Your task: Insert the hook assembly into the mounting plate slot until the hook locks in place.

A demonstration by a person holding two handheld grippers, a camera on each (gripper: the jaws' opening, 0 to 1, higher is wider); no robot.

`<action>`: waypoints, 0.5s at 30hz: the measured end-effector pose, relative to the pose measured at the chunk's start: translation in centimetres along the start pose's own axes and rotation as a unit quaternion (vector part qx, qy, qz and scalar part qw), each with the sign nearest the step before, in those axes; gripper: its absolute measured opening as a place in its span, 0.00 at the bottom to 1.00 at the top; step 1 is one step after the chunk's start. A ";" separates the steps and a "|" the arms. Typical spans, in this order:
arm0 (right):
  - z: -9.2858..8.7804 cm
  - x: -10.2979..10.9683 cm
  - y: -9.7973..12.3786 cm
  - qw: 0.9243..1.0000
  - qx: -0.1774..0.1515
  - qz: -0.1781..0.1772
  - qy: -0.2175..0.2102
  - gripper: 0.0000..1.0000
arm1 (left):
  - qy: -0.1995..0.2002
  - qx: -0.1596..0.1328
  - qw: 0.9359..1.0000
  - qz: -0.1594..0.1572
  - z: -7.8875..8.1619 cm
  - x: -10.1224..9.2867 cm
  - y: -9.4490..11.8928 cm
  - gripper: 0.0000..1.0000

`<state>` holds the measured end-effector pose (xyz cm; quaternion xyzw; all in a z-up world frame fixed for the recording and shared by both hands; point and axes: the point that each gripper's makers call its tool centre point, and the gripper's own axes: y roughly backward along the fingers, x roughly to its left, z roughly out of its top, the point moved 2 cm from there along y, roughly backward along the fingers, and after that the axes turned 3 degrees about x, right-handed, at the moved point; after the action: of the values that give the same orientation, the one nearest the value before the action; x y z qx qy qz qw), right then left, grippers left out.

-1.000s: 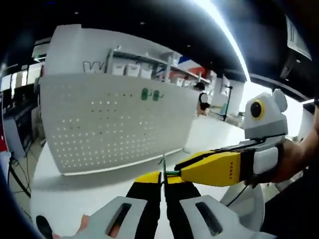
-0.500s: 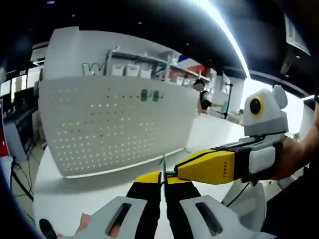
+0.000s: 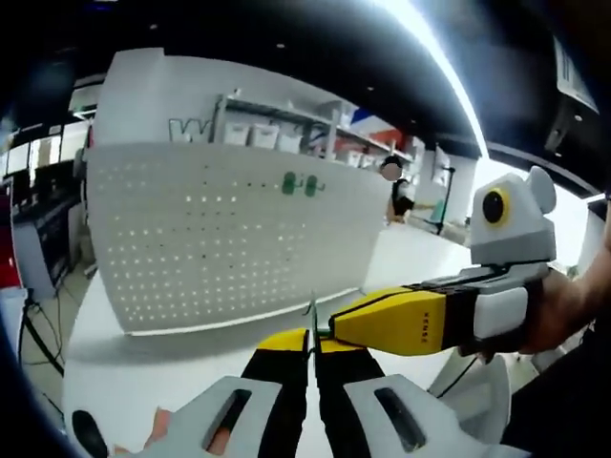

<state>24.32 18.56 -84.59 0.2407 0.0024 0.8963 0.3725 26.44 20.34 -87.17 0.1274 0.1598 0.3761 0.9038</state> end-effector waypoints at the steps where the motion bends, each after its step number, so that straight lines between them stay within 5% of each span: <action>1: 0.0 -0.1 0.0 1.000 0.000 -0.002 -0.001 0.01 | -0.001 0.001 1.000 -0.003 -0.1 -0.1 -0.1 0.01; 7: 0.1 -0.3 0.6 1.000 -0.012 -0.018 -0.005 0.00 | 0.043 -0.037 0.998 -0.030 -0.2 -0.8 -0.2 0.03; 15: -0.4 -0.9 0.3 1.000 0.003 -0.017 -0.026 0.00 | 0.009 -0.025 0.999 -0.028 -0.6 -0.7 -0.2 0.06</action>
<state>24.48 17.80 -85.23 0.2644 -0.0007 0.8834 0.3870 25.88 19.78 -87.67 0.0968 0.1624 0.3556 0.9153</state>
